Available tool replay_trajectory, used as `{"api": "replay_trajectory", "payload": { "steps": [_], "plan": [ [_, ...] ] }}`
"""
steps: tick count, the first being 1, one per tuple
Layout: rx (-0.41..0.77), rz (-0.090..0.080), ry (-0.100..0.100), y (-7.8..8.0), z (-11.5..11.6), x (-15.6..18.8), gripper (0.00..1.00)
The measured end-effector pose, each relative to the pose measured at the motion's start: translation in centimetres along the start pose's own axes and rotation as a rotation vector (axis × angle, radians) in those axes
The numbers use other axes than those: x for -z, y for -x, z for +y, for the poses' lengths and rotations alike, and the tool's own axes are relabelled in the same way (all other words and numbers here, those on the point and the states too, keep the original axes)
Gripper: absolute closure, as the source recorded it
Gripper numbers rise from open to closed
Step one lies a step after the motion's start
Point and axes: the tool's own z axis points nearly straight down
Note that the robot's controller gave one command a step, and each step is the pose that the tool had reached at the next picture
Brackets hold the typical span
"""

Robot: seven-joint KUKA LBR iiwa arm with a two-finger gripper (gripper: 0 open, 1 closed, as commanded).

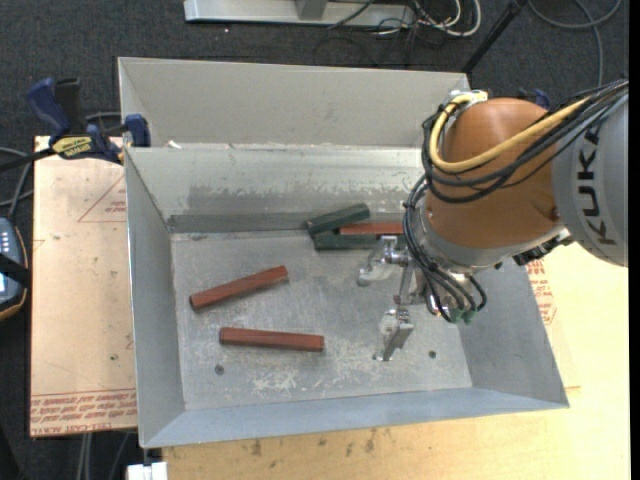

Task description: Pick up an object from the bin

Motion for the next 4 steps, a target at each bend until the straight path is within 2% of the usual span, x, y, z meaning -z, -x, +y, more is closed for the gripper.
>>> {"api": "replay_trajectory", "payload": {
  "steps": [1,2,3,4],
  "plan": [
    [0.000,0.000,0.000,0.0,0.0,0.0,0.00],
    [0.030,-0.009,0.000,2.1,1.6,-4.8,0.00],
    [0.118,-0.004,0.000,1.1,1.3,-11.7,0.00],
    [0.181,-0.017,0.003,5.0,8.4,-16.6,1.00]
  ]
}}
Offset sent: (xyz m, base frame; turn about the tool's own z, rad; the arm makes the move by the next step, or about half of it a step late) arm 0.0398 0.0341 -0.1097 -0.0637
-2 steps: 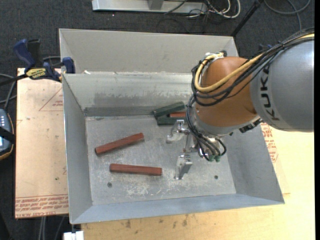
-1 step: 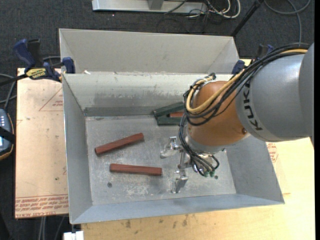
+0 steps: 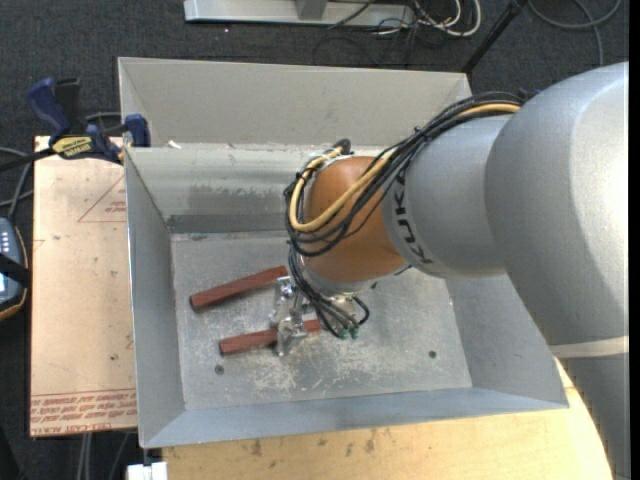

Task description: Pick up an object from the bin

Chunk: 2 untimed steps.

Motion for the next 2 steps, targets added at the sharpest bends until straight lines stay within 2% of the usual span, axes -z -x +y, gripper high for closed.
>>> {"api": "replay_trajectory", "payload": {
  "steps": [1,2],
  "plan": [
    [0.000,0.000,0.000,0.0,0.0,0.0,1.00],
    [0.132,0.013,-0.001,1.0,0.2,13.8,1.00]
  ]
}}
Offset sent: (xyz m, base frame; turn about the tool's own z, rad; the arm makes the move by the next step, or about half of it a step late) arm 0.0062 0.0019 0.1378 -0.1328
